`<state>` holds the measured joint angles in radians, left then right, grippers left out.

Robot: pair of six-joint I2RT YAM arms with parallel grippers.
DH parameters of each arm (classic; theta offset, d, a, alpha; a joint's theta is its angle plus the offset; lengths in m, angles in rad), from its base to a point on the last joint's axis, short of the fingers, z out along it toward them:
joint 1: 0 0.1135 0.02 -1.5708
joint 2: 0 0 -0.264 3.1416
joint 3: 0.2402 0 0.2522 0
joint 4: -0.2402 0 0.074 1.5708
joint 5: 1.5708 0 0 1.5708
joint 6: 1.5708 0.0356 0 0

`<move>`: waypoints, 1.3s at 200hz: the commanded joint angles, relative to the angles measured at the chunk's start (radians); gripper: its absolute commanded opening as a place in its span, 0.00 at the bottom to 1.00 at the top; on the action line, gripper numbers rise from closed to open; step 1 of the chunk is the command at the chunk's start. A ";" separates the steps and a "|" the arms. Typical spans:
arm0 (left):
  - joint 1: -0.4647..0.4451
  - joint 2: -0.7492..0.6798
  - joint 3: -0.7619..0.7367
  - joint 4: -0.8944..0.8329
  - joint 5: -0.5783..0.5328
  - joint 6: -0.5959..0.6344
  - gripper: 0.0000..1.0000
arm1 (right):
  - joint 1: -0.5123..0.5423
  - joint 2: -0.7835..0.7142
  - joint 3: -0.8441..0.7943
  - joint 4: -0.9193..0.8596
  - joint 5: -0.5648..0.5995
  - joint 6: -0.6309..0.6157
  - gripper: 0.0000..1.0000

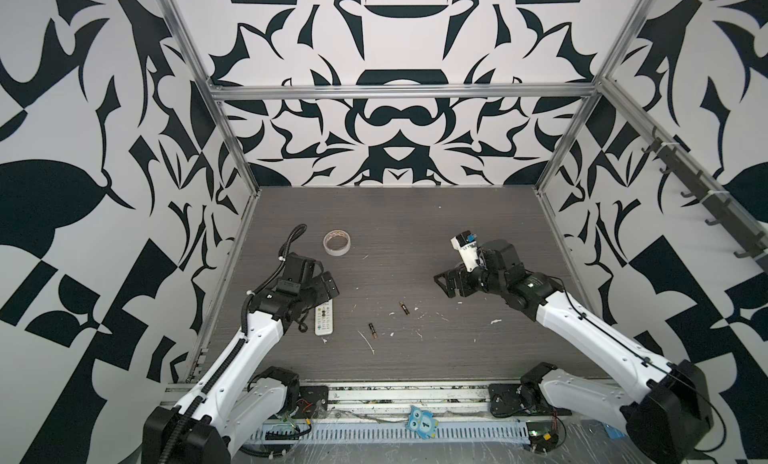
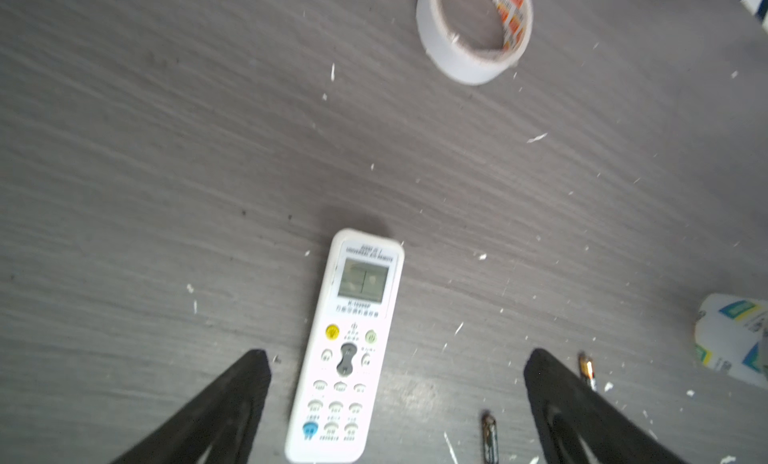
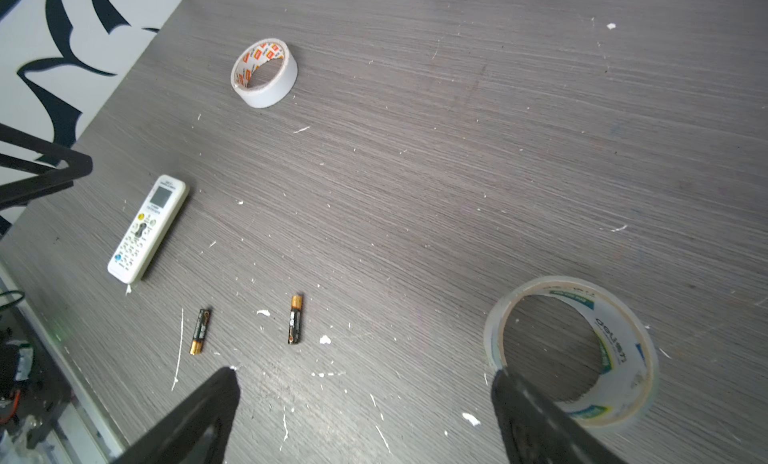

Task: Load the batteries into the remote control
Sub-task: 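Move the left gripper over the white remote while the right gripper moves toward the batteries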

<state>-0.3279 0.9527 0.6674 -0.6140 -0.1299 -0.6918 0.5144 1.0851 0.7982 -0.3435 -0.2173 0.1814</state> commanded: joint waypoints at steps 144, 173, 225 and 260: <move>-0.066 0.096 0.052 -0.149 -0.037 -0.055 0.99 | 0.143 -0.039 0.044 -0.071 0.021 -0.003 0.96; -0.067 0.101 0.043 -0.148 -0.038 -0.052 0.99 | 0.154 -0.038 0.039 -0.079 0.021 -0.003 0.95; -0.074 0.095 0.029 -0.147 -0.035 -0.064 0.99 | 0.162 -0.038 0.029 -0.076 0.015 -0.008 0.94; -0.080 0.097 0.020 -0.144 -0.040 -0.071 1.00 | 0.166 -0.021 0.012 -0.053 -0.008 -0.018 0.94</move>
<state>-0.4019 1.0504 0.6979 -0.7231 -0.1551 -0.7418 0.6708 1.0618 0.8059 -0.4286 -0.2062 0.1776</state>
